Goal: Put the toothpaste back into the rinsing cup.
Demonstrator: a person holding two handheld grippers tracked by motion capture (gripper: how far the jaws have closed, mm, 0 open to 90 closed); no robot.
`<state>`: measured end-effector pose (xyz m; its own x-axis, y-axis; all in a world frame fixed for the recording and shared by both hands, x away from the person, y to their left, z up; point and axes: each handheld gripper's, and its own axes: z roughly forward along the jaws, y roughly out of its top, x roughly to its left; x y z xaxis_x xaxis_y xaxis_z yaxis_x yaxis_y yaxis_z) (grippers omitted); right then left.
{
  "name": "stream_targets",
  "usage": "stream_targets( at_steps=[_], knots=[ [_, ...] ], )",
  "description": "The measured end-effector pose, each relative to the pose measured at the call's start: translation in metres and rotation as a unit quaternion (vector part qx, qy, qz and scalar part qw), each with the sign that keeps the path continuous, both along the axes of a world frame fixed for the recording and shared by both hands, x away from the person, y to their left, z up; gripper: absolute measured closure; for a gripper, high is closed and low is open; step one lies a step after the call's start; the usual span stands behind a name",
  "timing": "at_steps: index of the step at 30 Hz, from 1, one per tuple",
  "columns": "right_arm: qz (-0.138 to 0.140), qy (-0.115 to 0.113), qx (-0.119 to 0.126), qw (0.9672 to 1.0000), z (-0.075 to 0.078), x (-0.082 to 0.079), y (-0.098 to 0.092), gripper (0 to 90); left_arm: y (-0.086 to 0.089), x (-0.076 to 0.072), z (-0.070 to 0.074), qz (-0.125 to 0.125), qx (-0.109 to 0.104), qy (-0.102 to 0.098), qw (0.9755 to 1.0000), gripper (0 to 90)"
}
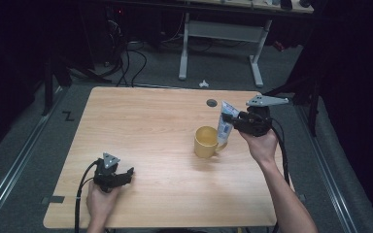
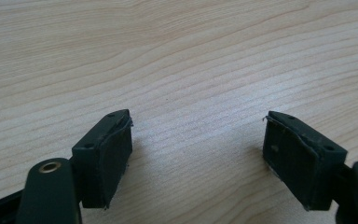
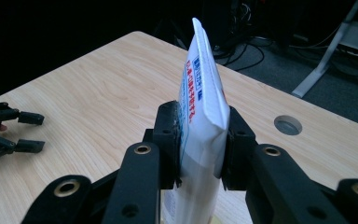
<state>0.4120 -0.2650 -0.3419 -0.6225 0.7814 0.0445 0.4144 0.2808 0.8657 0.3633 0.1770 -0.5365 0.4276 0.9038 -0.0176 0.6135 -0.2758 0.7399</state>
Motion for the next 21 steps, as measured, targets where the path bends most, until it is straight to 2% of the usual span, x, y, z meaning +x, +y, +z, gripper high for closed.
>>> stream_targets(
  at_steps=[10,21],
  knots=[
    [0.006,-0.001,-0.006,1.0000,-0.003,0.008,0.015,72.2,0.000,0.000,0.000,0.000,0.000,0.000,1.0000,24.0],
    [0.009,0.005,-0.014,0.9998,-0.011,0.018,0.023,72.2,0.000,0.000,0.000,-0.001,0.000,0.000,1.0000,24.0]
  ],
)
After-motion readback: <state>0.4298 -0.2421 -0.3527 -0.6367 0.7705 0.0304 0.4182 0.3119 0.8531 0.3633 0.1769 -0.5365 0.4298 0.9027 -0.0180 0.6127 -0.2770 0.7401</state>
